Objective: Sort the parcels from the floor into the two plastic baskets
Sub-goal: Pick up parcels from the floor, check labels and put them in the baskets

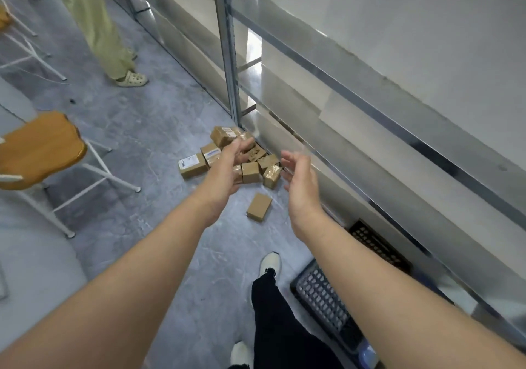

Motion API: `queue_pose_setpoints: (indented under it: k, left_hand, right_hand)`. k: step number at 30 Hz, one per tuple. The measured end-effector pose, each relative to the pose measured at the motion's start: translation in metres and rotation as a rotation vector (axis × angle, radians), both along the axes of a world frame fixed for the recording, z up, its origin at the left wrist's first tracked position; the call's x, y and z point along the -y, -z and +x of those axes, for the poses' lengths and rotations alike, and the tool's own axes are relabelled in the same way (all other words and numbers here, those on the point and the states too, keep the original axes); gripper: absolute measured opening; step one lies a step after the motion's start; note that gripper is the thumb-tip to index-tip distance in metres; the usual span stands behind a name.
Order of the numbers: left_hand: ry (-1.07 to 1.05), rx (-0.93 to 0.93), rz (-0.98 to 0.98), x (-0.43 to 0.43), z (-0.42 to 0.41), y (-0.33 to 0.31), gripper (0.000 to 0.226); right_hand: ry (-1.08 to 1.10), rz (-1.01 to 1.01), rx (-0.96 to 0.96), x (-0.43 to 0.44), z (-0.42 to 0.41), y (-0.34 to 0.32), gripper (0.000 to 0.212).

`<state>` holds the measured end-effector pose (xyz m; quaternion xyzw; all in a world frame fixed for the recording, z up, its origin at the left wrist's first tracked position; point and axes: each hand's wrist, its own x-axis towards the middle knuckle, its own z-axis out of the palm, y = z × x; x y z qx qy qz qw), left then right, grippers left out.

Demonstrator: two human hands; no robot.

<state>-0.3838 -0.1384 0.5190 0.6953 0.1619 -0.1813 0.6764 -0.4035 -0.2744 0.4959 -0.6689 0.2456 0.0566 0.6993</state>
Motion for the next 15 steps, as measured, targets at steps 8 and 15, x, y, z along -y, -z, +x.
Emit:
queue_pose_setpoints:
  k: [8, 15]
  left_hand:
    - [0.092, -0.148, 0.09, 0.014, 0.141, 0.054, 0.048]
    - [0.157, -0.217, 0.131, 0.018, 0.226, 0.092, 0.048]
  right_hand:
    - [0.048, 0.103, -0.144, 0.01, 0.133, 0.051, 0.041]
    - [0.097, 0.114, -0.222, 0.013, 0.213, 0.086, 0.044]
